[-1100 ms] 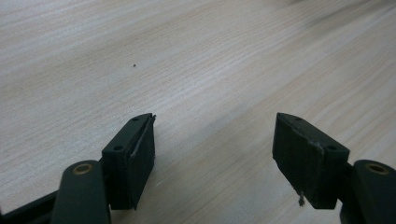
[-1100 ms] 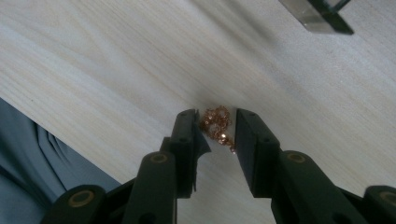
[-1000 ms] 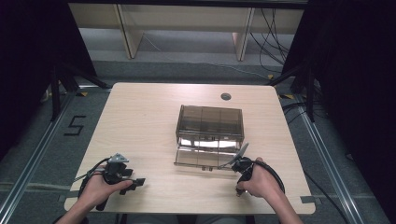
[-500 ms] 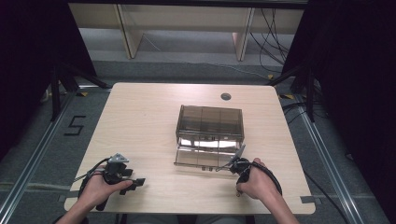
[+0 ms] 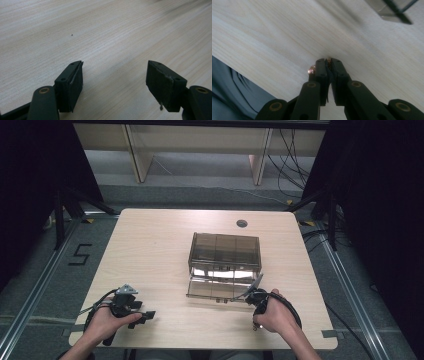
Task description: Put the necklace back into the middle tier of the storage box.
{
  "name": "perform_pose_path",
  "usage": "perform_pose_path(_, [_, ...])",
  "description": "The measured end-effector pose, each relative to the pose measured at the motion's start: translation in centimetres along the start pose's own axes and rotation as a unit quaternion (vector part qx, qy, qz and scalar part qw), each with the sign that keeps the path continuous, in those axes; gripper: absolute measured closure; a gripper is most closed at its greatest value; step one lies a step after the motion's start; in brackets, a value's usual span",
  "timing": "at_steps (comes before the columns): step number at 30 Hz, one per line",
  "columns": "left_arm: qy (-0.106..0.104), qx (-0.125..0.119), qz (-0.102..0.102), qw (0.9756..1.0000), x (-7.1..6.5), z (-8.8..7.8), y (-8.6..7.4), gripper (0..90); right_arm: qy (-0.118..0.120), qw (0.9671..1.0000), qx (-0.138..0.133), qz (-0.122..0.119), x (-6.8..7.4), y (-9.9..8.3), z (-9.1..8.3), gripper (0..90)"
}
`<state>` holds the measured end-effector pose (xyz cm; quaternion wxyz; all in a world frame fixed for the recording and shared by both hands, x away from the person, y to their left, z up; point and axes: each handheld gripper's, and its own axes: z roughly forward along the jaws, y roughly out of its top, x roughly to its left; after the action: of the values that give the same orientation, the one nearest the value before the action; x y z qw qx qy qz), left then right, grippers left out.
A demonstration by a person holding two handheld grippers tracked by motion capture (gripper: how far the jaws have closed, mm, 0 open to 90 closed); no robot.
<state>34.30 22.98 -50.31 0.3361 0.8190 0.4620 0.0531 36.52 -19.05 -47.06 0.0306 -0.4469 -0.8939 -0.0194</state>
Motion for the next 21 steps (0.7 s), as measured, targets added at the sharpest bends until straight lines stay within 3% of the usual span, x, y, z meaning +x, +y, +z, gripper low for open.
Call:
perform_pose_path(1, [-0.001,0.001,0.001,1.0,0.0,0.0,0.0,29.5,0.001,0.9999,0.002,0.015,0.1,0.0,-0.3,85.5])
perform_pose_path(3, [-0.001,0.002,0.0,1.0,0.0,0.0,0.0,29.5,0.003,1.0,-0.001,0.005,-0.1,-0.1,-0.7,85.5])
perform_pose_path(4, [0.0,0.001,-0.002,1.0,0.0,0.0,0.0,29.5,0.005,0.9999,-0.001,0.016,0.0,-0.1,-1.0,85.5])
perform_pose_path(7, [0.001,0.0,-0.002,1.0,0.0,0.0,0.0,29.4,0.007,1.0,-0.004,0.0,-0.2,-0.1,-1.6,85.5])
perform_pose_path(10, [0.0,0.0,-0.002,1.0,0.0,0.0,0.0,29.4,0.007,0.9998,-0.002,0.018,0.1,-0.1,-2.3,85.5])
perform_pose_path(12, [0.002,0.002,-0.001,1.0,0.0,0.0,0.0,29.4,0.005,1.0,-0.002,0.006,-0.1,-0.1,-2.7,85.5])
perform_pose_path(14, [0.001,0.001,0.001,1.0,0.0,0.0,0.0,29.4,0.017,0.9998,-0.001,0.002,-0.2,-0.1,-3.0,85.5])
perform_pose_path(15, [0.006,0.004,0.002,1.0,-0.1,-0.1,0.0,29.4,0.006,1.0,-0.002,-0.005,-0.3,0.0,-3.1,85.5])
perform_pose_path(16, [0.006,0.001,-0.001,1.0,-0.1,0.0,0.0,29.4,0.015,0.9998,0.001,0.01,-0.1,0.0,-3.3,85.5])
perform_pose_path(19, [0.006,0.005,0.0,1.0,-0.1,-0.1,0.0,29.4,0.022,0.9997,-0.001,0.004,-0.2,0.0,-3.8,85.5])
perform_pose_path(21, [0.006,0.006,0.004,1.0,-0.1,-0.1,0.0,29.4,0.014,0.9999,0.001,0.004,-0.2,0.1,-3.9,85.5])
